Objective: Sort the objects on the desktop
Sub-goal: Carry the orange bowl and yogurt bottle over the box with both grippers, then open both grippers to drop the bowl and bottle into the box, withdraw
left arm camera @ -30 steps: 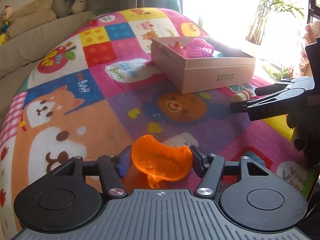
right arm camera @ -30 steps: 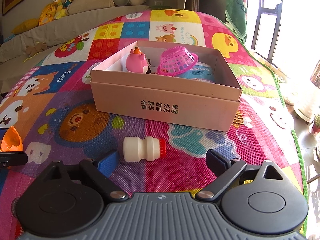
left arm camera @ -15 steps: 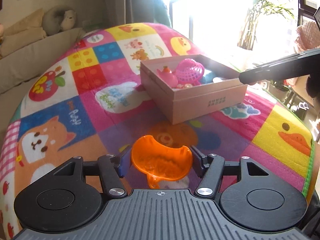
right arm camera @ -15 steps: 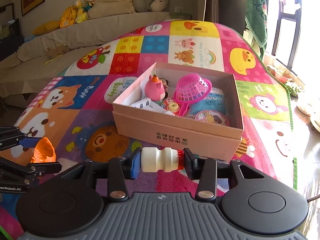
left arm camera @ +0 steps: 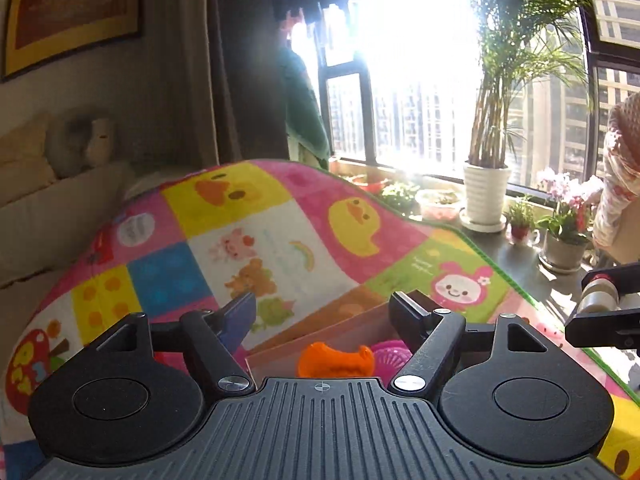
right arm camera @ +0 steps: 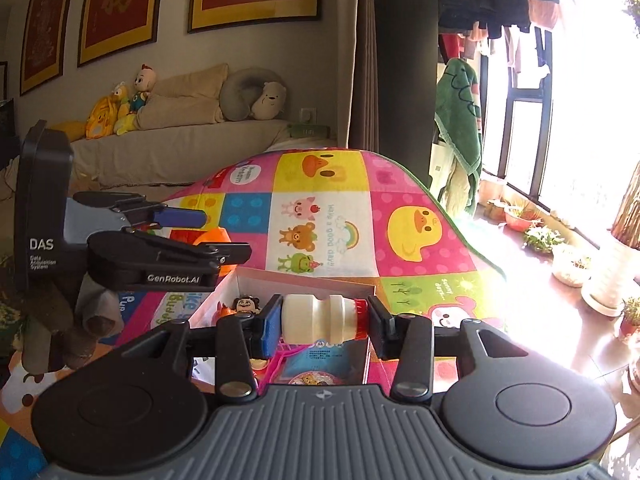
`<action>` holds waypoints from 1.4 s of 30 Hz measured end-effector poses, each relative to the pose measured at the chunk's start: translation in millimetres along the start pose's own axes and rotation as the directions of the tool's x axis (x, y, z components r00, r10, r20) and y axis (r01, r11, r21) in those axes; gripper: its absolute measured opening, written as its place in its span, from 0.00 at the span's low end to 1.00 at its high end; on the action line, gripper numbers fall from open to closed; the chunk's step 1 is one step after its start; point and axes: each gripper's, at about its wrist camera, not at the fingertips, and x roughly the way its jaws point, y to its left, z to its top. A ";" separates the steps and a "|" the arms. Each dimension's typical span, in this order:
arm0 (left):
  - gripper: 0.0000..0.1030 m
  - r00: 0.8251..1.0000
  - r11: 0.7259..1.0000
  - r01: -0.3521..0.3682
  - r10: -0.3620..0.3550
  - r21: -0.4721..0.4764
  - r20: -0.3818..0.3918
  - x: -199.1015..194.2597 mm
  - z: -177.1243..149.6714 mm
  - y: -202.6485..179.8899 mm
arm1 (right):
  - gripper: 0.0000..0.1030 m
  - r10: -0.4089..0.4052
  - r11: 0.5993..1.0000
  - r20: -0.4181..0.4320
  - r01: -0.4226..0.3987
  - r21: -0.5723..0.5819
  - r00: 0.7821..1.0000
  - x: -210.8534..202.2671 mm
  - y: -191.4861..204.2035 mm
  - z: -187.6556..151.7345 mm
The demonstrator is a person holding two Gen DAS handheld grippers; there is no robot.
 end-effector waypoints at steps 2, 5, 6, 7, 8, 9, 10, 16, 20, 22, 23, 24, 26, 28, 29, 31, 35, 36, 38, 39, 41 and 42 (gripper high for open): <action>0.87 1.000 0.999 0.022 -0.023 -0.038 -0.009 -9.4 -14.9 6.7 | 0.42 -0.010 1.000 -0.025 0.010 0.016 1.000 11.8 -3.6 -1.9; 0.92 0.999 0.998 0.016 -0.018 -0.059 -0.036 -33.8 -49.5 9.7 | 0.42 -0.009 0.999 -0.056 0.011 0.040 0.998 26.6 -7.9 -3.3; 0.93 0.999 0.998 0.015 -0.019 -0.068 -0.051 -40.7 -59.9 10.2 | 0.42 -0.004 0.999 -0.065 0.008 0.048 0.998 31.9 -7.8 -1.6; 0.94 0.997 0.997 0.014 -0.020 -0.077 -0.075 -47.8 -70.8 10.9 | 0.42 0.003 0.998 -0.072 0.001 0.056 0.997 37.3 -7.3 1.4; 0.94 0.994 0.996 0.008 -0.017 -0.084 -0.104 -55.7 -83.0 12.2 | 0.42 0.014 0.998 -0.076 -0.009 0.064 0.997 42.5 -6.1 5.2; 0.94 0.993 0.996 -0.004 -0.007 -0.088 -0.121 -61.2 -91.4 13.8 | 0.42 0.034 0.997 -0.078 -0.028 0.071 0.996 48.7 -2.7 11.0; 0.95 0.991 0.996 -0.019 0.007 -0.089 -0.134 -66.4 -98.1 15.5 | 0.42 0.046 0.996 -0.078 -0.040 0.075 0.996 54.1 0.1 16.3; 0.98 0.984 0.990 -0.065 0.043 -0.123 -0.171 -86.5 -118.3 25.4 | 0.42 0.056 0.994 -0.066 -0.049 0.096 0.996 107.7 24.7 64.8; 1.00 0.977 0.984 -0.106 0.075 -0.147 -0.199 -99.2 -130.9 27.7 | 0.48 0.003 0.997 -0.101 0.005 0.081 0.995 136.0 37.1 73.5; 1.00 0.972 0.981 -0.118 0.084 -0.151 -0.219 -103.7 -140.0 26.7 | 0.55 0.008 0.996 -0.103 0.002 0.094 0.995 129.8 36.6 69.4; 1.00 0.970 0.981 -0.117 0.079 -0.156 -0.230 -105.9 -145.0 26.0 | 0.62 0.018 0.994 -0.094 -0.008 0.112 0.995 121.0 34.1 65.2; 1.00 0.968 0.980 -0.114 0.073 -0.162 -0.240 -107.0 -148.8 25.2 | 0.70 0.021 0.992 -0.081 -0.011 0.124 0.996 111.3 31.8 60.6; 1.00 0.963 0.977 -0.112 0.061 -0.182 -0.264 -110.1 -158.8 21.7 | 0.77 0.009 0.990 -0.060 0.000 0.140 0.998 91.1 27.6 50.3; 1.00 0.959 0.976 -0.116 0.060 -0.187 -0.278 -112.1 -166.2 17.3 | 0.83 0.012 0.988 -0.047 -0.005 0.153 0.999 67.8 22.8 34.9; 1.00 0.956 0.975 -0.125 0.069 -0.184 -0.286 -112.9 -170.1 14.1 | 0.88 0.021 0.987 -0.048 -0.013 0.158 0.999 56.3 21.5 25.2; 1.00 0.950 0.971 -0.151 0.090 -0.186 -0.299 -114.9 -176.6 9.1 | 1.00 0.037 0.986 -0.057 -0.027 0.162 0.998 37.9 22.3 3.8; 1.00 0.942 0.962 -0.189 0.120 -0.199 -0.312 -115.6 -183.0 4.3 | 1.00 0.066 0.992 -0.133 -0.051 0.119 0.989 19.0 36.7 -49.4; 1.00 0.940 0.960 -0.199 0.130 -0.199 -0.315 -115.4 -182.7 4.1 | 1.00 0.067 0.993 -0.158 -0.049 0.111 0.985 18.4 41.3 -63.4; 1.00 0.937 0.955 -0.211 0.137 -0.210 -0.321 -114.0 -182.8 4.6 | 1.00 0.080 0.992 -0.227 -0.056 0.110 0.971 24.5 49.6 -90.1; 1.00 0.936 0.955 -0.217 0.144 -0.203 -0.322 -113.2 -182.8 3.5 | 1.00 0.086 0.991 -0.264 -0.056 0.119 0.961 30.1 52.6 -100.3; 1.00 0.933 0.958 -0.223 0.155 -0.183 -0.325 -111.6 -183.5 0.1 | 1.00 0.097 0.988 -0.319 -0.052 0.148 0.943 41.3 55.6 -114.3; 1.00 0.933 0.958 -0.224 0.156 -0.182 -0.323 -111.4 -183.7 -0.1 | 1.00 0.105 0.986 -0.339 -0.052 0.161 0.935 47.7 57.6 -119.8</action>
